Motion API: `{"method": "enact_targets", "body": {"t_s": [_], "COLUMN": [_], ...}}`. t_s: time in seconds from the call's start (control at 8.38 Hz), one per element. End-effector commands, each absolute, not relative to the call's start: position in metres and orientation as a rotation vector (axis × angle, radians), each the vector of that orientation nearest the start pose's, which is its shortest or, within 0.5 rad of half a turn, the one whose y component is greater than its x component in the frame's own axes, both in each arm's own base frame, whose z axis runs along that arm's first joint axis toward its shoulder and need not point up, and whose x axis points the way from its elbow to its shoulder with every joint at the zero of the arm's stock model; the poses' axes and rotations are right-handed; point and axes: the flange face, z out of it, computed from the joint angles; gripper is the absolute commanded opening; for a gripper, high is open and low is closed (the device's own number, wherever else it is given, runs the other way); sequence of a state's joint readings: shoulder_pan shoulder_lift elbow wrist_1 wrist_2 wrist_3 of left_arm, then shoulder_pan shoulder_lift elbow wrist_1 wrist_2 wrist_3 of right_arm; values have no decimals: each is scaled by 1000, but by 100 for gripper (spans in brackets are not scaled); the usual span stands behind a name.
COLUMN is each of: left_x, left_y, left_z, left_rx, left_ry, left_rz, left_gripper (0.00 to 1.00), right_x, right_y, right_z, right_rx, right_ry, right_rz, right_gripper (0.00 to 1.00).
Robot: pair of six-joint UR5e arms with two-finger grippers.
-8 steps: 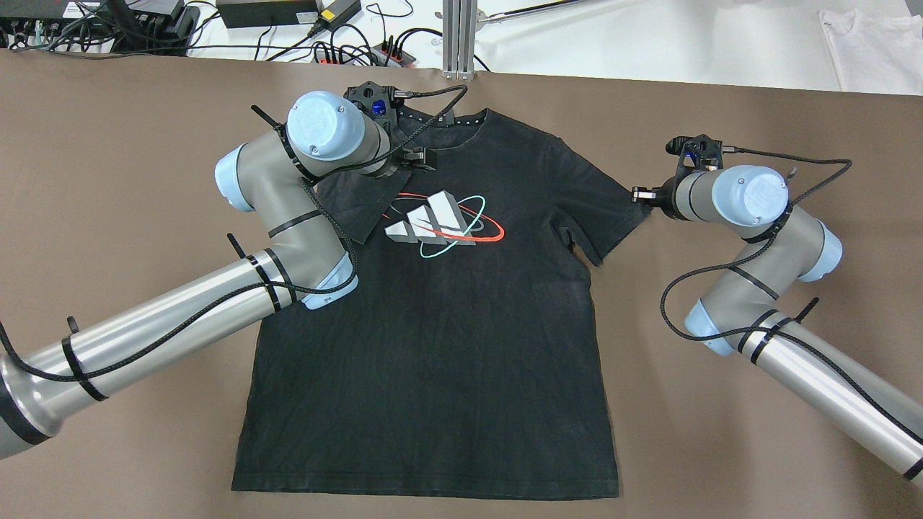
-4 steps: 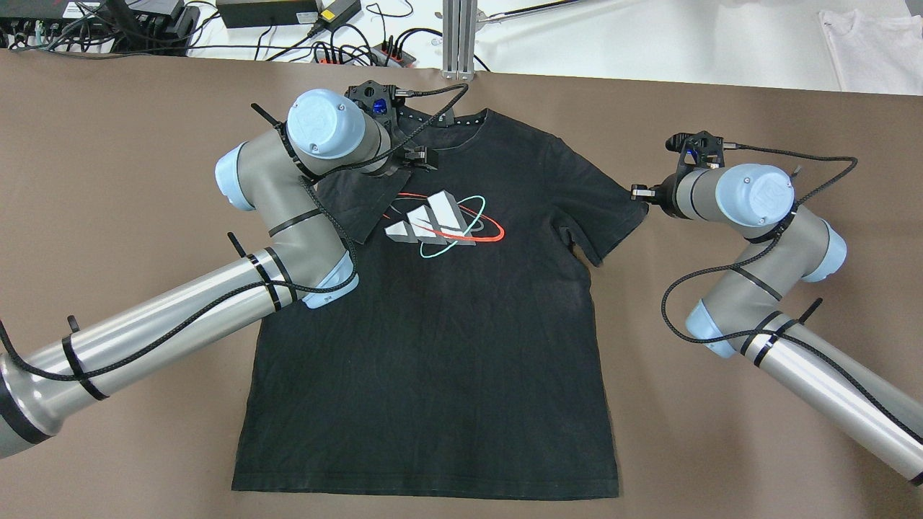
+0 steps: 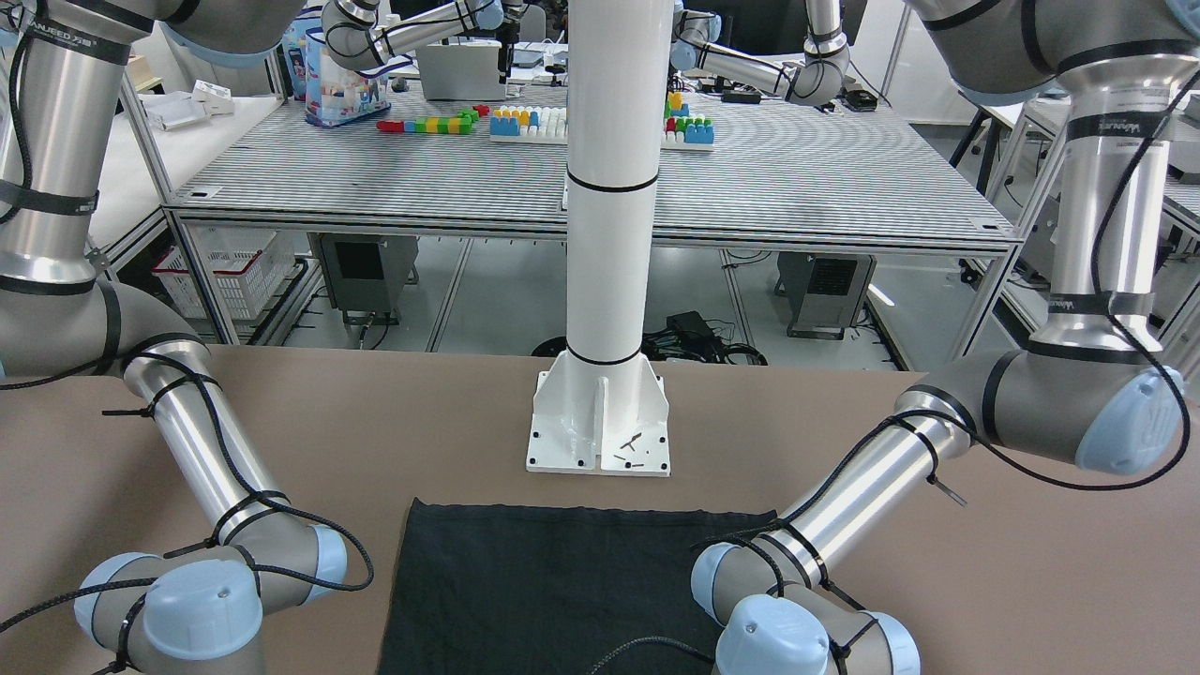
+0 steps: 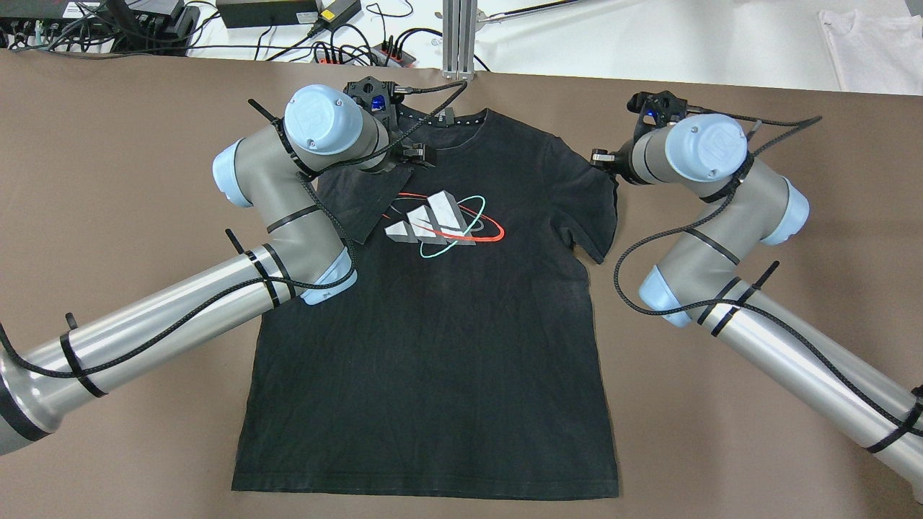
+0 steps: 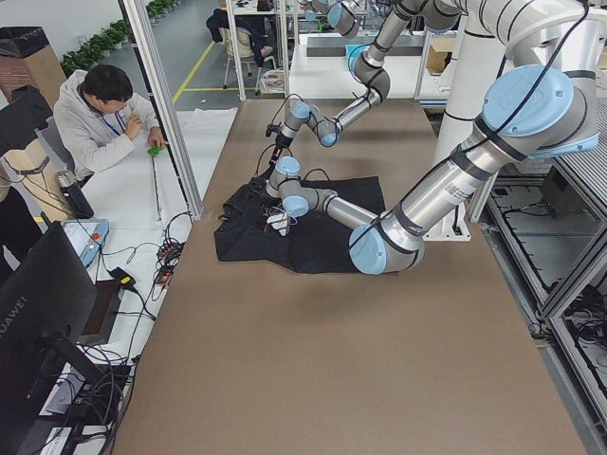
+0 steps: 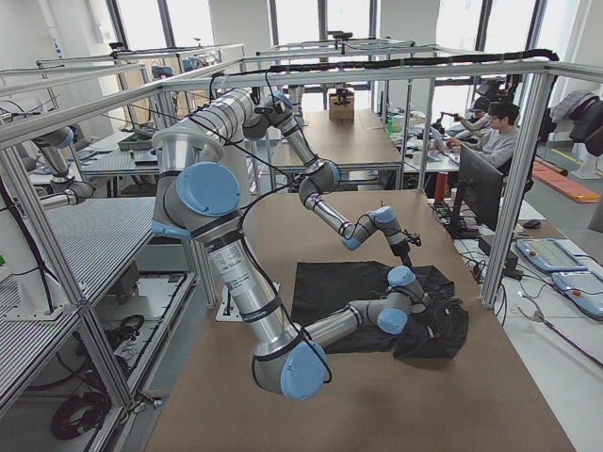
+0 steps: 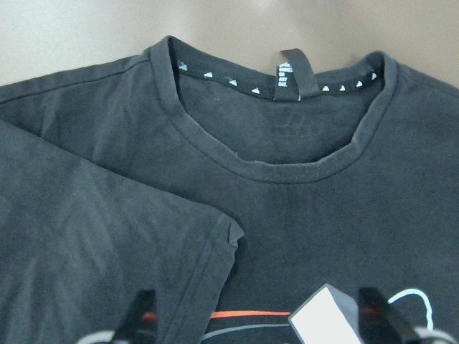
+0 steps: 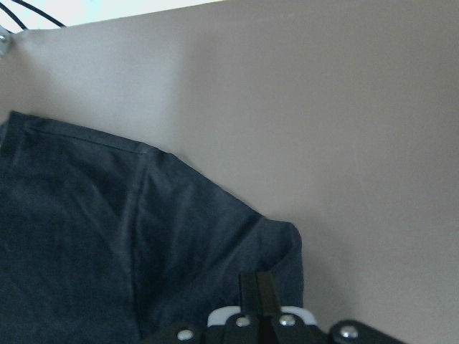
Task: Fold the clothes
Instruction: 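Fold that sleeve inward over the logo with the right gripper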
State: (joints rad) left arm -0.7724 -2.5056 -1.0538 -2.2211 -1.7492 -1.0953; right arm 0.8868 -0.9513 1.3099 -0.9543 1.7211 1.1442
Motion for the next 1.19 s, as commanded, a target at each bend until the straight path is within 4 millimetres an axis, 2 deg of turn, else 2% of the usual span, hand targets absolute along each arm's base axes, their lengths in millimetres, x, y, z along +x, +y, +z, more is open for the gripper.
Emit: {"method": "enact_targets", "body": {"t_s": [0.0, 0.12, 0.36, 0.6, 0.72, 0.84, 0.95, 1.07], "left_x": [494, 482, 465, 465, 465, 464, 462, 457], "left_y": [-679, -683, -690, -690, -689, -690, -691, -694], "left_z": [228, 243, 262, 267, 268, 268, 268, 268], "left_rx": [483, 467, 487, 485, 484, 485, 483, 471], "left_ry": [955, 959, 949, 945, 944, 943, 945, 956], "left_rz": [-114, -90, -77, -75, -75, -77, -77, -73], "left_gripper": [100, 100, 100, 100, 100, 100, 100, 100], "right_x": [-399, -419, -474, -532, -544, -547, -549, -548], "right_y": [-673, -668, -655, -640, -637, -637, -638, -638], "right_z": [251, 219, 187, 182, 190, 193, 190, 190], "right_rx": [448, 420, 347, 428, 430, 427, 428, 441], "right_ry": [-901, -911, -940, -872, -851, -843, -841, -831], "right_rz": [445, 467, 516, 548, 545, 542, 543, 519], "right_gripper": [0, 0, 0, 0, 0, 0, 11, 92]}}
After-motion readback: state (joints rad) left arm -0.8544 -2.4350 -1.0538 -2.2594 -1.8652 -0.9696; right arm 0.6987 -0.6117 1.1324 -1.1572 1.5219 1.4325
